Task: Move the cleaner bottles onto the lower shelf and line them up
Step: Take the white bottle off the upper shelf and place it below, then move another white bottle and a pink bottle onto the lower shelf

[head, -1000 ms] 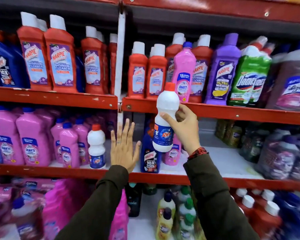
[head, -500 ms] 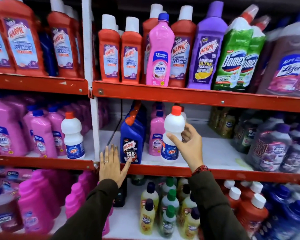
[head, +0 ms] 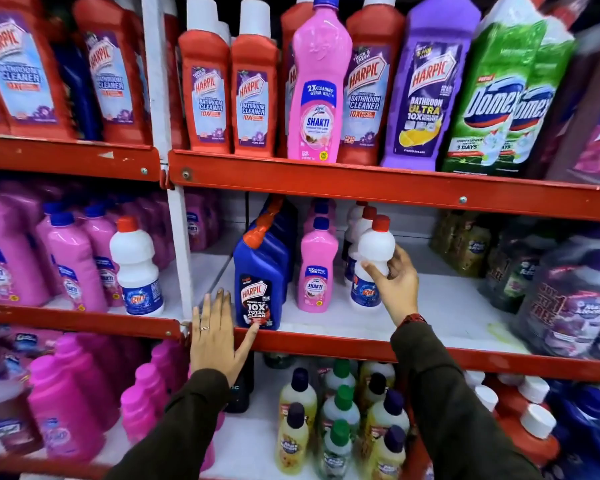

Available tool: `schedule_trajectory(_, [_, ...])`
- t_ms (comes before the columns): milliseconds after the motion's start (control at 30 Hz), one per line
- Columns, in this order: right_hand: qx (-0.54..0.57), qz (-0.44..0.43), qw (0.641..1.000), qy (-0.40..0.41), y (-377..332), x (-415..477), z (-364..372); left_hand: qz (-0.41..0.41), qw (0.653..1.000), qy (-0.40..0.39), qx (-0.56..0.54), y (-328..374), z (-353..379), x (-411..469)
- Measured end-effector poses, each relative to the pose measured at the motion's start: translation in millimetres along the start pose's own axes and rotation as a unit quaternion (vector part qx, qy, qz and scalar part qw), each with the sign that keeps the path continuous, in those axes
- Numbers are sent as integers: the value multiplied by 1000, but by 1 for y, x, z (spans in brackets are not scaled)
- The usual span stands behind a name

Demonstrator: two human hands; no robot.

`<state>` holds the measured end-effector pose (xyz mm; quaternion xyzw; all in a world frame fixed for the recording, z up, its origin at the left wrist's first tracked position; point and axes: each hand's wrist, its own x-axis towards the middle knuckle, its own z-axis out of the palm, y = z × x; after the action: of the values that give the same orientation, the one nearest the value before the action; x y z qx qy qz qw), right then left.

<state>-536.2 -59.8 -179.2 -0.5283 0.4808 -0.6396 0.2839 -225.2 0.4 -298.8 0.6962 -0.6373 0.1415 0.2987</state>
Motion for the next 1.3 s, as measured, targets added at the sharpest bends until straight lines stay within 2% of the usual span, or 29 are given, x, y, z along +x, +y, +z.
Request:
schedule_trajectory(433, [-9,25,999,-28,20,9,5,3,1000,-1,-7,-3,3,0])
schedule_trajectory(700, [-68,17,997,-17,15,-1,5,0,1000,-24,-13,-3,-4,1])
schedule_trajectory(833, [-157,-60,985,32,14,-15,12,-6,999,-41,-33,-3,-8,1])
schedule_trajectory(1000, [-287,-174,941,44,6,-41,34,20,997,-36,-66,-2,-21,1])
schedule_trajectory(1300, [-290,-269,919,7,-34,-97,128,86,993,14,-80,-48,-62,18])
